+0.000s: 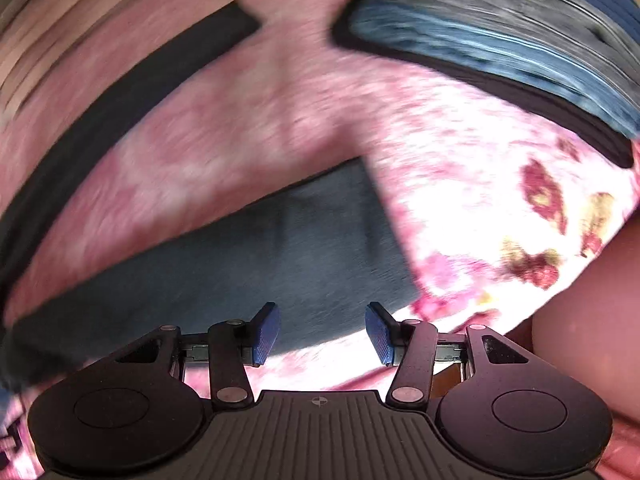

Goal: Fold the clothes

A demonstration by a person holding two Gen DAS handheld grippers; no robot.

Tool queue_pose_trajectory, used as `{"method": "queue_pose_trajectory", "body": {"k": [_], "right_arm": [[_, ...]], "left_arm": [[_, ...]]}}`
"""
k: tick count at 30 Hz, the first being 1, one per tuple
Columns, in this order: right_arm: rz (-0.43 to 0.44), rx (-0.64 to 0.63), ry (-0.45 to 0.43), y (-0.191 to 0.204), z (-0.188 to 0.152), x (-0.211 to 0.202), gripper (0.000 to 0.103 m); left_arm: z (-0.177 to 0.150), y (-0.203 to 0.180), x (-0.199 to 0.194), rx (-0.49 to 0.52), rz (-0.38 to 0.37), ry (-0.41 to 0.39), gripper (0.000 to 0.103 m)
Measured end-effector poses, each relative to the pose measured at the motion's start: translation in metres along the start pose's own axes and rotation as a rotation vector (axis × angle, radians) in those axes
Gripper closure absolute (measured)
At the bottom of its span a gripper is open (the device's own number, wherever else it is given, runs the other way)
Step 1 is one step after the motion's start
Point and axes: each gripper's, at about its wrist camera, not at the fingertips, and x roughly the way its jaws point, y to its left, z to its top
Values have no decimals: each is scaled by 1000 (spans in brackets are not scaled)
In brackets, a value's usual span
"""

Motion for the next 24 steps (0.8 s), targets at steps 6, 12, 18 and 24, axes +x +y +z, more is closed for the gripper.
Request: {"method": "queue_pose_trajectory", "body": {"k": [6,12,18,24], "right_arm": [[52,-17,-59,-18,36,15,51],[141,-117,-21,-22,71,54,52],[158,-176,-27,-32,94,32,97],[110,-243,-106,-24,105,17,97]], "left_arm": [[-16,7,-39,11,-113,-22,103],[-13,-7,-57,-8,-120,38,103],[-3,-16,-63,-5,-119,80,103],[-2,-32,-53,39,-144,108,103]]}}
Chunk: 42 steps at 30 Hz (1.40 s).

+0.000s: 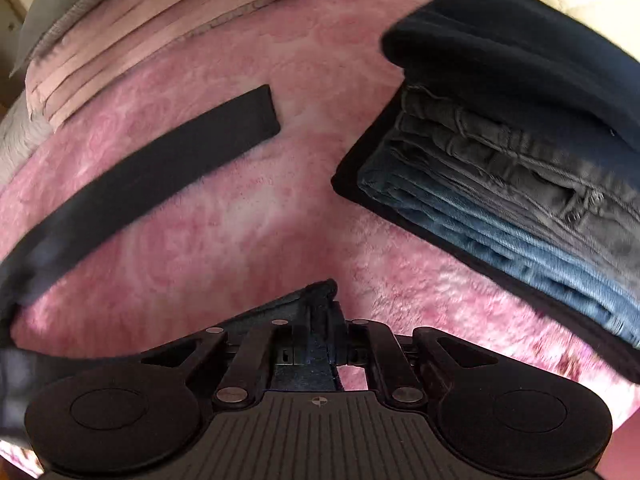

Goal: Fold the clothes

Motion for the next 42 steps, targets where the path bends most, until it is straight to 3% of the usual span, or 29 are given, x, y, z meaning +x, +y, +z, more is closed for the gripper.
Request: {"method": "queue_pose_trajectory", "body": {"k": [3,6,9,10,17,20,24,27,28,30,31,32,34,38,41,42], "right_arm": [[-28,9,38,-1,-10,13,97],[-44,9,22,-2,-14,16,93],[-98,29,-9,-4,-16,10,42],[-96,43,-11,-6,-18,8,41],[-51,125,29,-20,-38,-3,41],[-12,134,27,-23,-40,-4,41],[40,102,11,-22,-27,5,41],[81,87,44,-21,-15,25,41],[86,79,62,-21,-12,31,51],[91,57,78,-20,-7,36,87],[89,40,68,-19,-5,32,92],[87,22,58,-17,-3,29,96],[83,-13,39,-14,1,22,97],[92,-40,-25,-9,12,13,96],[78,-22,-14,-5,18,27,96],[63,-8,-15,-6,18,27,90]], "left_arm": [[1,2,6,-28,-10,9,103],[1,5,4,-47,-36,4,102],[1,7,-4,-59,-77,-19,94],[1,8,-9,-62,-91,-34,93],[19,45,-22,-225,-35,-166,87],[43,70,-14,-278,1,-212,77],[81,103,0,-315,14,-265,75],[104,123,19,-332,-16,-254,73],[110,127,27,-336,-33,-237,73],[115,130,44,-326,-84,-181,75],[117,131,52,-317,-104,-153,80],[117,129,54,-296,-95,-133,101],[114,129,48,-292,-47,-151,101],[110,141,42,-407,18,-193,101],[112,136,48,-393,19,-172,97],[112,134,47,-386,25,-171,94]]}}
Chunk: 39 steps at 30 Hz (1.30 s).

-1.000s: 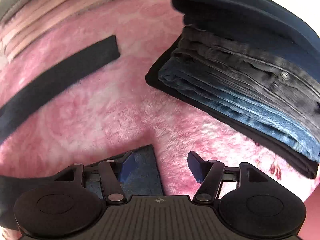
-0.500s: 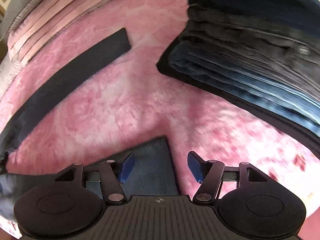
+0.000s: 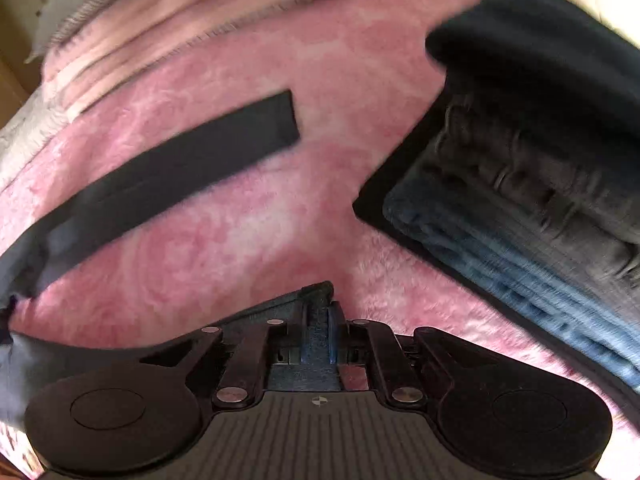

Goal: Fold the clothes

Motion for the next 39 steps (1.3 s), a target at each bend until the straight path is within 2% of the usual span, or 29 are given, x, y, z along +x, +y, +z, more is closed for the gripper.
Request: {"method": "queue_pose_trajectory", "body": {"k": [1,2,3,5,7,11,14,16,17,18,19,20,21,22,23,25,31,34,39], "right_arm": [[-19,17,-4,-2,-1,-2,69],[-38,33,-8,-4,-3,-5,60],[-57,50,-12,-6,-4,-7,53],[-69,62,-22,-11,-12,-20,53],[-84,85,-23,-19,-25,-34,53],[-37,243,24,-33,-57,-39,53],[12,301,40,-36,-69,-32,53],[20,327,36,-36,-70,-21,53],[7,336,33,-36,-70,-18,54],[-7,344,30,-36,-70,-15,67],[-26,333,33,-35,-69,-15,84],[-45,316,37,-34,-68,-15,85],[-57,296,48,-32,-65,-17,92],[-66,276,60,-30,-62,-19,94],[-84,259,67,-28,-60,-24,95],[-125,226,77,-25,-57,-36,95],[-196,173,141,-16,-66,-27,95],[-242,153,141,-5,-67,-28,94],[-282,148,126,13,-67,-45,92]], "left_arm": [[-1,-2,-2,5,7,-3,92],[-3,-2,-9,-1,22,-16,85],[-7,-3,-17,-9,34,-34,83],[-16,-7,-36,-20,51,-72,83],[-26,-18,-50,0,37,-82,83],[-56,-64,-64,126,-2,-40,81],[-75,-93,-58,227,8,-2,77],[-85,-109,-51,286,16,19,71],[-88,-115,-44,324,46,34,70],[-91,-121,-38,361,76,50,71],[-93,-126,-31,392,102,64,71],[-92,-127,-26,398,113,76,81],[-91,-128,-21,401,120,86,94],[-88,-128,-20,394,115,89,98],[-86,-129,-23,400,117,83,101],[-87,-128,-30,402,100,64,101],[-93,-120,-30,380,45,52,101],[-95,-114,-45,304,40,51,97],[-101,-93,-65,107,58,97,93]]}}
